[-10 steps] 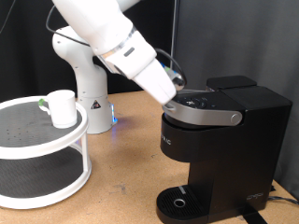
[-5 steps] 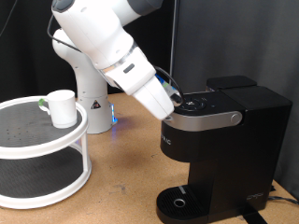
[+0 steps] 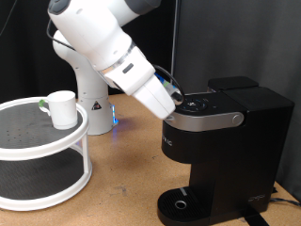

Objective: Make a cup of coffee with the keurig machine

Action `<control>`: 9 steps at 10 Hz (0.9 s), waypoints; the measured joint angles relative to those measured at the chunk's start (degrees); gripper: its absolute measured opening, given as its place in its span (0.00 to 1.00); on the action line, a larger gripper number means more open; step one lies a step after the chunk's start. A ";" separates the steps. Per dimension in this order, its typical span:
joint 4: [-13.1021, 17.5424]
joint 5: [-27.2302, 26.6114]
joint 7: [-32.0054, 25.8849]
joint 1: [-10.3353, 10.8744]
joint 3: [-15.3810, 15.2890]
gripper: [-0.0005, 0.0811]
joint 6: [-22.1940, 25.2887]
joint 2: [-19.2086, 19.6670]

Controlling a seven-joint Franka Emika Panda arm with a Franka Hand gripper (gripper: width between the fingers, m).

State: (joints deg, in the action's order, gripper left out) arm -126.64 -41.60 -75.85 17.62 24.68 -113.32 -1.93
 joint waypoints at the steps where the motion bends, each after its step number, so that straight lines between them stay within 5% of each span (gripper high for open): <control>1: 0.04 -1.65 -0.87 -0.12 0.43 0.01 0.79 -0.03; 9: 1.54 -2.39 -1.50 -1.65 3.07 0.01 7.42 -1.25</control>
State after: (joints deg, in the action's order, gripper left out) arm -125.10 -43.99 -77.35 15.96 27.76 -105.90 -3.18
